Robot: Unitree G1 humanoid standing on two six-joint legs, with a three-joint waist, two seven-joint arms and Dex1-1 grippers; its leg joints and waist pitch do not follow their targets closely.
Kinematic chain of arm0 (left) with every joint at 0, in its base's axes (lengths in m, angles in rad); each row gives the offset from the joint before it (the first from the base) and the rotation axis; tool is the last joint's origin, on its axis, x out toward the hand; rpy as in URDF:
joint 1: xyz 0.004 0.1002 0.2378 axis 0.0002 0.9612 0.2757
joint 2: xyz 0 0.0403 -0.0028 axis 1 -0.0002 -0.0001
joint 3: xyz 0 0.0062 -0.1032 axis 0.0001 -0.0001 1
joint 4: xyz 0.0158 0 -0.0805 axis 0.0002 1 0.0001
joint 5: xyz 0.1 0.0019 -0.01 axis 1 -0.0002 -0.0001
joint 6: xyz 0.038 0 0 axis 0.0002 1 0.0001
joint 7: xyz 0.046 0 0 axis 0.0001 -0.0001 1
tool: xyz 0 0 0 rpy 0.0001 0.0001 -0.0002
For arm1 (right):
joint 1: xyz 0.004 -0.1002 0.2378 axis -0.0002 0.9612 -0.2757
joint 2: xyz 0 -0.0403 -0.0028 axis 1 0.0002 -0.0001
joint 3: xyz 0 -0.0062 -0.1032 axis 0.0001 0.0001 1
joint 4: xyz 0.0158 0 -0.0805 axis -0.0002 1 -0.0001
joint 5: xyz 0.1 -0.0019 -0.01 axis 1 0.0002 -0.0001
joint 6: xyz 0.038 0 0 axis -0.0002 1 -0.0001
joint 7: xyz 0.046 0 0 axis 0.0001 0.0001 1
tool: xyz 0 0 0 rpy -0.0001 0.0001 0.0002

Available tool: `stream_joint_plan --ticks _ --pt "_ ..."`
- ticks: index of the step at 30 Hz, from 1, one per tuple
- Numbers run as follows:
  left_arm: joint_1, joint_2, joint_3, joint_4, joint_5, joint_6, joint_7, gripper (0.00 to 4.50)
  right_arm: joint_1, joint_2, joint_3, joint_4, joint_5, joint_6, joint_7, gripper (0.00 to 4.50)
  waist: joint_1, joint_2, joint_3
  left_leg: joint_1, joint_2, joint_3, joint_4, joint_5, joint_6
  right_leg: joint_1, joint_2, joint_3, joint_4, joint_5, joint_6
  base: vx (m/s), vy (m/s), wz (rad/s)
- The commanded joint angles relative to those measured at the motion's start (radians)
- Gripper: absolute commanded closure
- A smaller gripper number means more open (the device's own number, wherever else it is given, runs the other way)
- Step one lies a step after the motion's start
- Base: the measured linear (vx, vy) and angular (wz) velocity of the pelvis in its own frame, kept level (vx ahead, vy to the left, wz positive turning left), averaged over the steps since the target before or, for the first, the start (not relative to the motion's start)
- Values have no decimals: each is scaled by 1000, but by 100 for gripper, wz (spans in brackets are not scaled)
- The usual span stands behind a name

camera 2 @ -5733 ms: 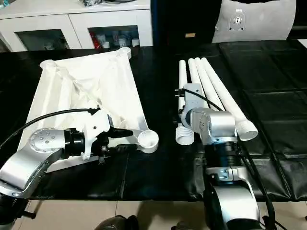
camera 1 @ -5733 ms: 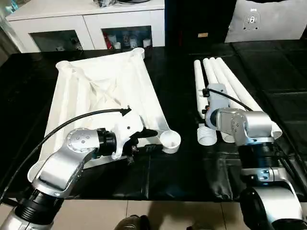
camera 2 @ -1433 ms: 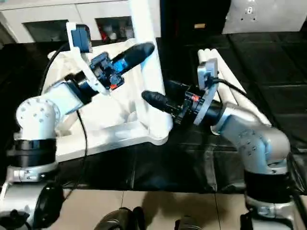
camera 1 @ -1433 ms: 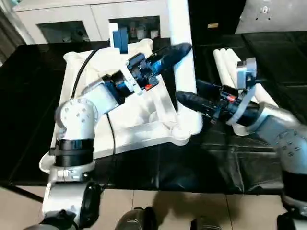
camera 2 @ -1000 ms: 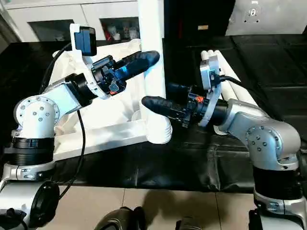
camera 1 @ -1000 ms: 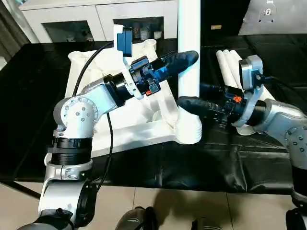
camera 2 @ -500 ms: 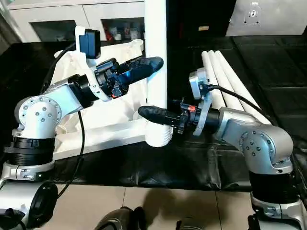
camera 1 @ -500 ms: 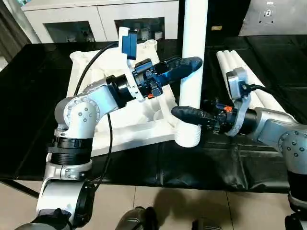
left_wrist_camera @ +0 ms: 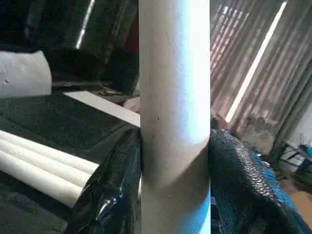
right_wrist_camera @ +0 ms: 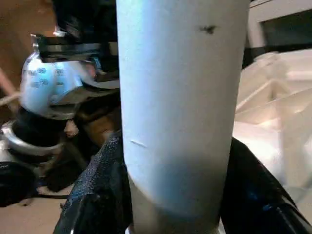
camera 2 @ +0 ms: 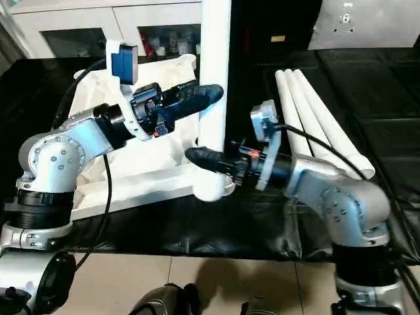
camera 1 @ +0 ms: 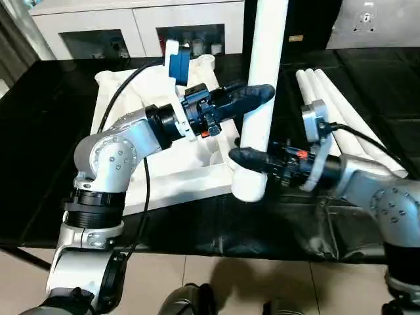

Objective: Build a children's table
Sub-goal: Pick table leg

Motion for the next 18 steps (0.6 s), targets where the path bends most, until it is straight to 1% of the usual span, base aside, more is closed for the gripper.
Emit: stream_joint_plan --ticks 1,2,3,4,5,6,7,8,9,10,11,12,14,15,16,17,18 --pt "24 25 -30 -35 50 -13 21 202 2 13 -5 -21 -59 -40 -74 258 -6 -19 -89 63 112 -69 -90 -402 -95 9 -93 47 -85 -276 -169 0 0 0" --pt "26 28 -33 -37 56 -17 21 202 2 16 -4 -19 -64 -43 -81 258 -9 -20 -89 62 112 -70 -93 -407 -99 9 -91 47 -85 -284 -162 0 0 0" --pt "32 30 -41 -44 71 -23 33 202 4 26 -2 -18 -83 -63 -100 258 -9 -20 -90 64 111 -70 -92 -407 -101 9 -92 47 -85 -285 -161 0 0 0" --pt "44 27 -46 -61 87 -29 56 202 4 43 7 -16 -112 -85 -133 258 -8 -21 -88 62 112 -71 -92 -407 -102 8 -94 48 -86 -284 -159 0 0 0" --pt "48 25 -47 -66 90 -29 65 202 5 47 10 -17 -120 -92 -141 258 -12 -20 -87 59 114 -72 -96 -410 -110 8 -92 47 -83 -280 -156 0 0 0" --pt "57 16 -48 -80 96 -28 92 202 5 64 15 -17 -137 -107 -166 258 -14 -19 -89 61 112 -71 -95 -412 -111 6 -91 47 -84 -276 -153 0 0 0" --pt "68 5 -51 -96 108 -32 120 202 6 79 26 -19 -153 -122 -188 258 -16 -17 -87 60 112 -72 -96 -413 -110 6 -92 48 -84 -272 -154 0 0 0" --pt "75 -4 -54 -104 118 -37 141 202 8 89 34 -19 -165 -134 -203 258 -18 -18 -86 59 113 -73 -96 -416 -110 7 -93 48 -86 -271 -152 0 0 0" --pt "77 -7 -55 -106 122 -38 149 202 7 92 36 -19 -169 -138 -209 258 -18 -9 -84 60 113 -74 -96 -422 -111 6 -92 48 -86 -275 -150 0 0 0" --pt "78 -8 -56 -107 123 -39 150 202 8 93 36 -18 -171 -139 -210 258 -21 -12 -83 60 111 -72 -97 -429 -113 5 -90 48 -88 -279 -147 0 0 0" --pt "90 -24 -58 -118 126 -53 165 202 11 105 47 -19 -190 -154 -226 258 -23 -9 -83 60 112 -74 -99 -440 -119 5 -88 48 -87 -276 -141 0 0 0" --pt "96 -34 -55 -122 125 -58 178 202 14 110 52 -22 -199 -161 -232 258 -23 -11 -83 61 112 -74 -100 -444 -122 4 -88 48 -88 -274 -140 0 0 0" --pt "101 -43 -60 -121 144 -78 201 202 16 117 59 -20 -220 -175 -245 258 -25 -11 -82 61 112 -74 -100 -450 -123 4 -88 49 -90 -270 -138 0 0 0" --pt "107 -38 -83 -121 186 -107 213 202 18 120 62 -20 -237 -190 -255 258 -24 -12 -82 60 112 -74 -102 -457 -125 3 -88 49 -91 -277 -131 0 0 0" --pt "108 -36 -87 -121 194 -113 215 202 19 121 63 -20 -240 -192 -256 258 -25 -12 -82 60 113 -75 -104 -461 -125 3 -87 49 -91 -280 -126 0 0 0" --pt "132 -31 -126 -117 274 -164 248 202 25 125 76 -20 -277 -221 -272 258 -26 -15 -81 63 115 -76 -105 -468 -129 0 -86 51 -92 -280 -123 0 0 0" --pt "140 -32 -133 -115 290 -175 257 202 27 126 80 -19 -287 -230 -276 258 -27 -14 -79 61 115 -75 -106 -475 -135 1 -87 52 -92 -280 -120 0 0 0"
